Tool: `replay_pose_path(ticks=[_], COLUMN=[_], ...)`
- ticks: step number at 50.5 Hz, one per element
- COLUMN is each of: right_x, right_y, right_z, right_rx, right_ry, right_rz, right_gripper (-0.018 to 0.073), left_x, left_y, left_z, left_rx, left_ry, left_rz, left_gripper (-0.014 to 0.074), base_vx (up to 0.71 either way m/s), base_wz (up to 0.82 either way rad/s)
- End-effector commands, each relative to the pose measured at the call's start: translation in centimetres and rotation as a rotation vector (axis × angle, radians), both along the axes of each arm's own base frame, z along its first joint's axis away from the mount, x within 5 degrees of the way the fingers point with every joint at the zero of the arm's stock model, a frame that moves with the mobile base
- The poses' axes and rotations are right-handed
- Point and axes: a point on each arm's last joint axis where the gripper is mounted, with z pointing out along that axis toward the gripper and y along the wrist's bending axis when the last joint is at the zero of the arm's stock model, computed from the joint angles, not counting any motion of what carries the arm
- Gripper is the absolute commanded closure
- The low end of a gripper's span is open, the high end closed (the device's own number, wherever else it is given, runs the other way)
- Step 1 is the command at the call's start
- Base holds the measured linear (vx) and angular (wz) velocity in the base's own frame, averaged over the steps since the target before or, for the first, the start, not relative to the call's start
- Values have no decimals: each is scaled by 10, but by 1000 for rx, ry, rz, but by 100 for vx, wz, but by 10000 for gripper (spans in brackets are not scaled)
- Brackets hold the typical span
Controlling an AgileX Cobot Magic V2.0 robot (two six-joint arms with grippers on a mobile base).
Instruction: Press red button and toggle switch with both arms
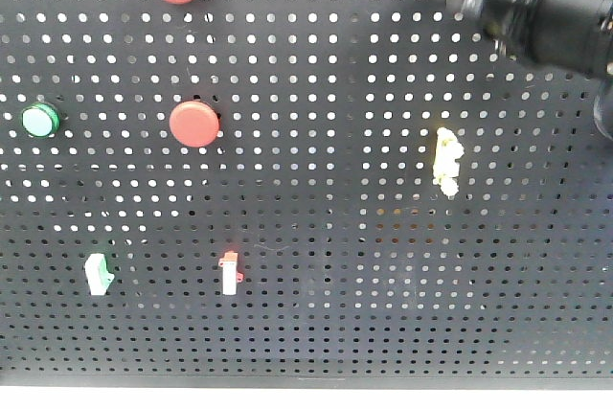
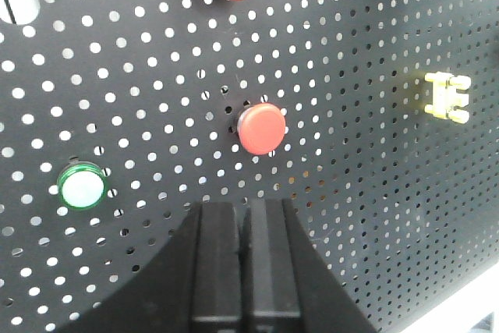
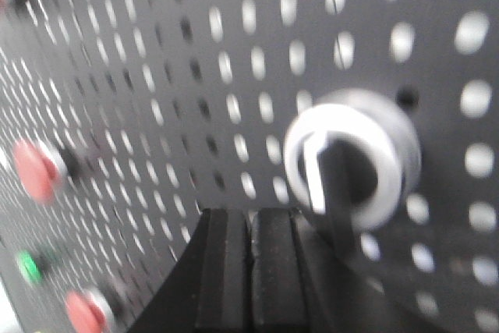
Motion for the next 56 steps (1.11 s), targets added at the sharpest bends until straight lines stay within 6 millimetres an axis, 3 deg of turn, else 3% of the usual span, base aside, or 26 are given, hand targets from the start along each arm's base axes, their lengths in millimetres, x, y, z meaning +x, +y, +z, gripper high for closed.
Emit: replay_pose_path(ticks=[1, 25, 56], right_x=[-13, -21, -13], right_y=[-10, -8, -12], right_z=[22, 26, 25], right_rx=[48, 119, 105], right_ry=[-78, -52, -77], right_rz=[-63, -2, -76], right_gripper=[562, 562, 562], left_x=[-3, -3, -3], left_y=[2, 2, 2], left_z=[15, 16, 16], left_rx=[-67, -71, -70], left_ry=[-85, -90, -89], left_rz=[3, 4, 3], left_gripper=[594, 594, 594], base_vx=[0, 0, 0], base_wz=[0, 0, 0])
